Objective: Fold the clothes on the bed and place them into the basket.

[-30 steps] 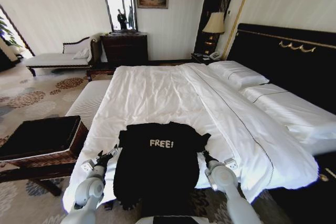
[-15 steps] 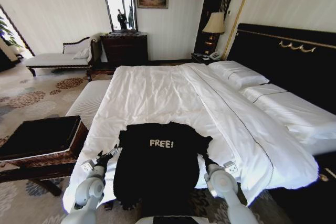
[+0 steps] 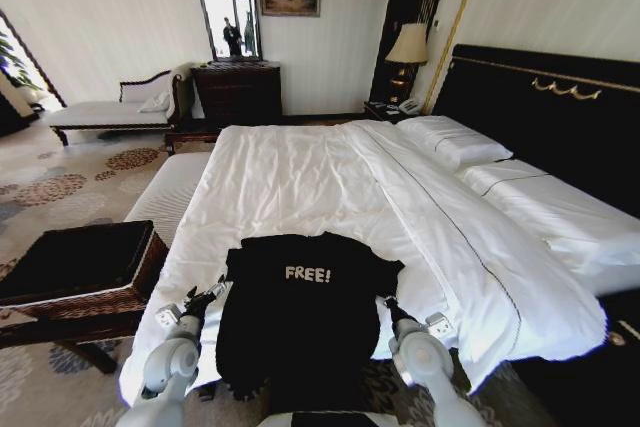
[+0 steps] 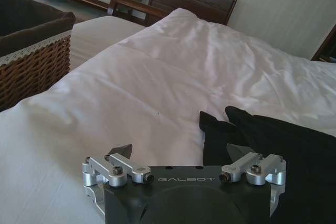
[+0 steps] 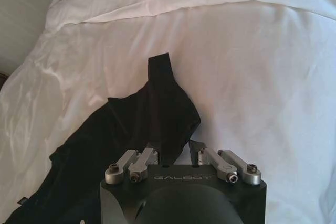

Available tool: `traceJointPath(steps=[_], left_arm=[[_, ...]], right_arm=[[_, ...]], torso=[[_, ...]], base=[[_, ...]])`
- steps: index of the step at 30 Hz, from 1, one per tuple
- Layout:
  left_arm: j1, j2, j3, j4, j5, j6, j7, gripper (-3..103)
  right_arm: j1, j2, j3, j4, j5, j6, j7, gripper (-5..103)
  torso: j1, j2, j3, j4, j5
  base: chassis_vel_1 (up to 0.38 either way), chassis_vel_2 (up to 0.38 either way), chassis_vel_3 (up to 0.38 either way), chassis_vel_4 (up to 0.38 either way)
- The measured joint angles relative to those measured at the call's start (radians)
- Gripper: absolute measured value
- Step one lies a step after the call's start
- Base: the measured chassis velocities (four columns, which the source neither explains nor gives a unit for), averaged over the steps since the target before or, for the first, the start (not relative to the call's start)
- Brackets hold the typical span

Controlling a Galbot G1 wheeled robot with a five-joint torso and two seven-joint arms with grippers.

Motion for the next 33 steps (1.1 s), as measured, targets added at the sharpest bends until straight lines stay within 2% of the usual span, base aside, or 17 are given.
traceJointPath(steps=[2,4,7,8,9,10,13,14,17,18,21,25,27,28,31,33], left_arm=[[0.002,0.000,-0.004,-0.004,-0.002,0.000,0.000,100],[0.002,0.001,-0.006,-0.005,-0.002,0.000,0.000,100],[0.004,0.003,-0.016,-0.011,-0.009,-0.001,0.000,100],[0.004,0.003,-0.016,-0.011,-0.009,-0.001,0.000,100],[0.004,0.005,-0.020,-0.012,-0.012,-0.001,0.000,100],[0.005,0.009,-0.025,-0.013,-0.015,-0.001,0.000,100],[0.007,0.019,-0.048,-0.013,-0.026,-0.001,-0.003,100],[0.007,0.019,-0.048,-0.013,-0.026,-0.001,-0.003,100],[0.018,0.033,-0.093,-0.028,-0.053,0.004,-0.012,100],[0.018,0.033,-0.093,-0.028,-0.053,0.004,-0.012,100],[0.037,0.046,-0.117,-0.053,-0.063,0.010,-0.014,100],[0.058,0.049,-0.114,-0.076,-0.052,0.010,-0.010,100],[0.066,0.057,-0.089,-0.089,-0.042,0.001,0.015,100],[0.066,0.057,-0.089,-0.089,-0.042,0.001,0.015,100],[0.057,0.072,-0.013,-0.115,-0.042,-0.024,0.097,100],[0.040,0.069,0.014,-0.113,-0.054,-0.025,0.100,100]], right_arm=[[-0.003,-0.002,0.010,0.026,-0.029,0.007,-0.038,41],[-0.003,-0.006,0.015,0.034,-0.044,0.012,-0.057,41],[0.007,-0.027,0.033,0.051,-0.064,0.017,-0.100,57],[0.007,-0.027,0.033,0.051,-0.064,0.017,-0.100,57],[0.015,-0.040,0.034,0.052,-0.065,0.017,-0.111,63],[0.031,-0.061,0.032,0.050,-0.064,0.014,-0.120,63],[0.102,-0.157,-0.005,0.003,-0.060,-0.019,-0.129,79],[0.102,-0.157,-0.005,0.003,-0.060,-0.019,-0.129,79],[0.252,-0.305,-0.109,-0.130,-0.045,-0.049,-0.182,95],[0.252,-0.305,-0.109,-0.130,-0.045,-0.049,-0.182,95],[0.421,-0.351,-0.224,-0.238,0.025,-0.049,-0.233,100],[0.498,-0.321,-0.276,-0.277,-0.012,-0.019,-0.270,100],[0.494,-0.272,-0.258,-0.262,-0.059,0.001,-0.274,100],[0.494,-0.272,-0.258,-0.262,-0.059,0.001,-0.274,100],[0.438,-0.193,-0.165,-0.222,-0.141,0.026,-0.278,100],[0.410,-0.170,-0.124,-0.205,-0.153,0.029,-0.276,100]], torso=[[0.000,0.000,0.000,0.0000,0.0000],[0.000,0.000,0.000,0.0000,-0.0001],[0.000,0.000,0.000,-0.0001,0.0000],[0.000,0.000,0.000,-0.0001,0.0000],[0.000,0.000,0.000,-0.0001,0.0000],[0.000,0.000,0.000,-0.0002,0.0000],[0.000,0.000,0.000,-0.0002,0.0002],[0.000,0.000,0.000,-0.0002,0.0002],[0.000,0.000,0.000,-0.0001,0.0001],[0.000,0.000,0.000,-0.0001,0.0001],[0.000,0.000,0.000,0.0004,0.0003],[0.000,0.000,0.000,0.0006,-0.0001],[0.000,0.000,0.000,0.0004,0.0000],[0.000,0.000,0.000,0.0004,0.0000],[0.000,0.000,0.000,-0.0001,0.0003],[0.000,0.000,0.000,-0.0002,0.0001]], base=[[0.000,0.000,0.000,0.000],[0.000,0.000,0.000,0.000],[0.000,0.000,0.000,0.000],[0.000,0.000,0.000,0.000],[0.000,0.000,0.000,0.000],[0.000,0.000,0.000,0.000],[0.000,0.000,0.000,0.000],[0.000,0.000,0.000,0.000],[0.000,0.000,0.000,0.000],[0.000,0.000,0.000,0.000],[0.000,0.000,0.000,0.000],[0.000,0.000,0.000,0.000],[0.000,0.000,0.000,0.000],[0.000,0.000,0.000,0.000],[0.000,0.000,0.000,0.000],[0.000,0.000,0.000,0.000]])
